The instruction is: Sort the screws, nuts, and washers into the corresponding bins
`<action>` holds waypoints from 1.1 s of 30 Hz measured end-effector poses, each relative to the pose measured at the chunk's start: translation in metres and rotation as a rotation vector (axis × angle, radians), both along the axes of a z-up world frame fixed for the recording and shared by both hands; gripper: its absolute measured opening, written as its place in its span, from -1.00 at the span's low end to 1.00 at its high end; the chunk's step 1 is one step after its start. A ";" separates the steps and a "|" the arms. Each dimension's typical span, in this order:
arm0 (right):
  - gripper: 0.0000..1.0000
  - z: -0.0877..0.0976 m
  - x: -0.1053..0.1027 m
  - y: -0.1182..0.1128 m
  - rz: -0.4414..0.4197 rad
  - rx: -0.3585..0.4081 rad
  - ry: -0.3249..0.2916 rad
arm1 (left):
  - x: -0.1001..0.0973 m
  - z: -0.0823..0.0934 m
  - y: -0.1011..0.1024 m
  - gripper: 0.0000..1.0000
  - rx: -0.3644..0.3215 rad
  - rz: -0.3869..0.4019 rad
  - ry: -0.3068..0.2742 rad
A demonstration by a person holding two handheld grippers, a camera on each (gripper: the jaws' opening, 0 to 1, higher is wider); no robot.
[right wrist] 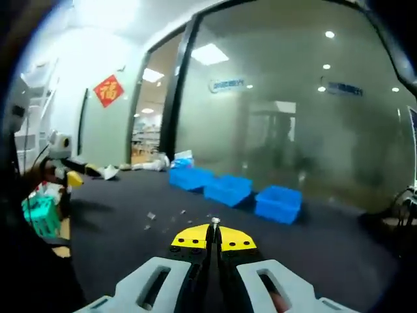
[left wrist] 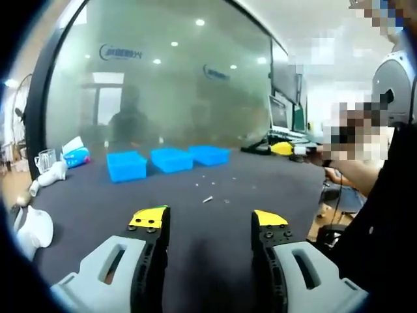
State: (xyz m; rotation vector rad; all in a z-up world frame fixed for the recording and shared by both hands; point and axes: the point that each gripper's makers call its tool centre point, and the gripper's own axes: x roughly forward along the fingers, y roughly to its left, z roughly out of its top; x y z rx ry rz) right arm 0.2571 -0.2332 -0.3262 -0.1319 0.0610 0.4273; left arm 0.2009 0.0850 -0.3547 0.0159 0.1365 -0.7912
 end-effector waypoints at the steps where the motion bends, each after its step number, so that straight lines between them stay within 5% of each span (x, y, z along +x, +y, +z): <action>1: -0.97 0.005 0.008 -0.003 -0.024 0.011 -0.013 | 0.000 0.000 0.000 -0.03 -0.003 0.000 0.002; 9: -0.97 0.034 0.067 -0.018 -0.107 0.092 -0.044 | 0.002 -0.002 0.003 -0.03 0.001 0.010 0.000; 15: -0.97 0.041 0.114 -0.029 -0.115 0.215 0.015 | 0.006 -0.002 0.009 -0.03 -0.011 0.035 0.004; 23: -0.97 0.034 0.173 -0.046 -0.180 0.189 0.069 | 0.009 -0.005 0.013 -0.03 -0.018 0.051 0.010; 33: -0.97 0.018 0.236 -0.039 -0.219 0.039 0.154 | 0.010 -0.005 0.015 -0.03 -0.037 0.065 0.017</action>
